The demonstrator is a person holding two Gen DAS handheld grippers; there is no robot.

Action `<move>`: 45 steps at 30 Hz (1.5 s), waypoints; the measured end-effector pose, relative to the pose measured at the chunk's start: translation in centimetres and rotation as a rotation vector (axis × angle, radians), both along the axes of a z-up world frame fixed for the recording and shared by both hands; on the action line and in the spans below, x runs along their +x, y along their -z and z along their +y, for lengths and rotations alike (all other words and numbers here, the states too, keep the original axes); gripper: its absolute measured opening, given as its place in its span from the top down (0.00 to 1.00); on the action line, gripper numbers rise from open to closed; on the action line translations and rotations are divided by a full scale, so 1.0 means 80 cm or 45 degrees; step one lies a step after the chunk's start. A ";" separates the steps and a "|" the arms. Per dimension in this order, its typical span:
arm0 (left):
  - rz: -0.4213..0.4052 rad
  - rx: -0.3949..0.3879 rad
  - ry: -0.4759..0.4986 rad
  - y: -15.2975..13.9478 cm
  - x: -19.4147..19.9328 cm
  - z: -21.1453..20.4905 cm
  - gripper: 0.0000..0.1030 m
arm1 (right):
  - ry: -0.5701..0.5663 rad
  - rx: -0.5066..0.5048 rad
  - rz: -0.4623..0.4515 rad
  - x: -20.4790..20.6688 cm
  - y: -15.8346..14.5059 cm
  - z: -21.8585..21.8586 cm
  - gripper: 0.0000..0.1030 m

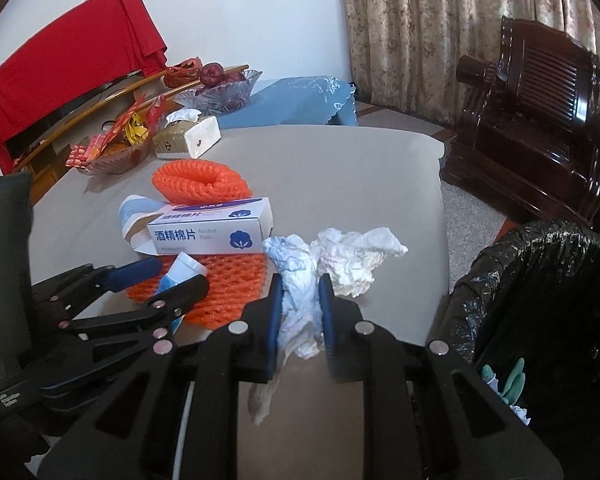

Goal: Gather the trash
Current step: 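Grasp the white tissues with the right gripper while the left grasps the blue lotion tube, then carry the tissues and blue tube over the black bin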

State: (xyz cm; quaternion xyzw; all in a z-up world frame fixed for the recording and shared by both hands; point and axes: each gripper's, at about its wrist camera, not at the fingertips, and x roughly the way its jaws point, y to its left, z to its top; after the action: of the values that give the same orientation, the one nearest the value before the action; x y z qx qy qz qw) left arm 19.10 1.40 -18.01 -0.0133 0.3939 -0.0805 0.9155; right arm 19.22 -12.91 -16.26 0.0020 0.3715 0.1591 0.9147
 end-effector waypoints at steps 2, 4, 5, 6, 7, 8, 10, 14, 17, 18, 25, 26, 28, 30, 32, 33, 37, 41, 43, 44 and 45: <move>0.022 0.000 0.013 0.003 0.003 -0.003 0.61 | 0.000 0.001 0.000 0.000 0.000 0.000 0.83; 0.026 0.002 0.005 0.004 0.003 -0.002 0.65 | 0.000 0.000 -0.001 0.000 0.000 0.000 0.83; 0.023 -0.006 0.005 0.003 0.003 -0.001 0.66 | 0.000 0.000 -0.001 0.000 0.000 0.000 0.83; 0.020 -0.006 0.004 0.002 0.002 -0.001 0.66 | -0.002 -0.001 -0.003 0.000 -0.001 0.000 0.83; 0.014 -0.005 0.004 0.000 0.000 0.000 0.67 | -0.005 -0.004 -0.008 -0.001 -0.002 0.000 0.83; 0.009 -0.006 0.006 -0.002 -0.002 0.000 0.67 | -0.009 -0.008 -0.014 -0.002 -0.004 0.001 0.83; -0.007 -0.013 0.009 -0.009 -0.007 0.000 0.68 | -0.017 -0.013 -0.028 -0.006 -0.009 0.003 0.83; -0.045 -0.030 0.011 -0.028 -0.017 0.003 0.69 | -0.026 0.000 -0.056 -0.013 -0.022 0.002 0.83; -0.077 -0.036 0.020 -0.043 -0.026 0.002 0.69 | -0.032 0.010 -0.083 -0.020 -0.035 0.001 0.83; -0.088 -0.037 0.024 -0.048 -0.028 0.001 0.70 | -0.033 0.012 -0.089 -0.022 -0.038 0.001 0.83; -0.142 -0.066 0.049 -0.079 -0.043 -0.002 0.72 | -0.034 0.030 -0.149 -0.041 -0.069 -0.007 0.83; -0.150 -0.070 0.054 -0.082 -0.045 -0.003 0.72 | -0.034 0.031 -0.157 -0.045 -0.073 -0.009 0.83; -0.167 -0.078 0.068 -0.089 -0.051 -0.008 0.72 | -0.032 0.034 -0.174 -0.051 -0.081 -0.012 0.83; -0.181 -0.087 0.079 -0.095 -0.055 -0.010 0.72 | -0.028 0.035 -0.190 -0.057 -0.088 -0.015 0.83; -0.198 -0.101 0.092 -0.103 -0.060 -0.014 0.72 | -0.024 0.033 -0.202 -0.061 -0.093 -0.018 0.83; -0.207 -0.105 0.098 -0.106 -0.063 -0.015 0.72 | -0.020 0.033 -0.212 -0.065 -0.097 -0.020 0.83; -0.246 -0.115 0.119 -0.121 -0.072 -0.024 0.72 | -0.005 0.033 -0.244 -0.080 -0.110 -0.034 0.83; -0.283 -0.123 0.148 -0.135 -0.078 -0.038 0.72 | 0.024 0.033 -0.271 -0.090 -0.122 -0.051 0.83; -0.299 -0.125 0.167 -0.141 -0.081 -0.046 0.72 | 0.041 0.032 -0.287 -0.097 -0.128 -0.061 0.83; -0.306 -0.125 0.177 -0.144 -0.082 -0.050 0.72 | 0.051 0.032 -0.295 -0.099 -0.132 -0.067 0.83; -0.312 -0.126 0.183 -0.146 -0.083 -0.053 0.72 | 0.064 0.032 -0.306 -0.103 -0.136 -0.074 0.83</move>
State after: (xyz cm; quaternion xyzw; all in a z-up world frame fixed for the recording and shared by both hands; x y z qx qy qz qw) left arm 12.42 -2.84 -6.32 -0.0203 0.2749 -0.1663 0.9468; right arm 10.97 -18.81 -5.40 0.0038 0.2569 0.1400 0.9562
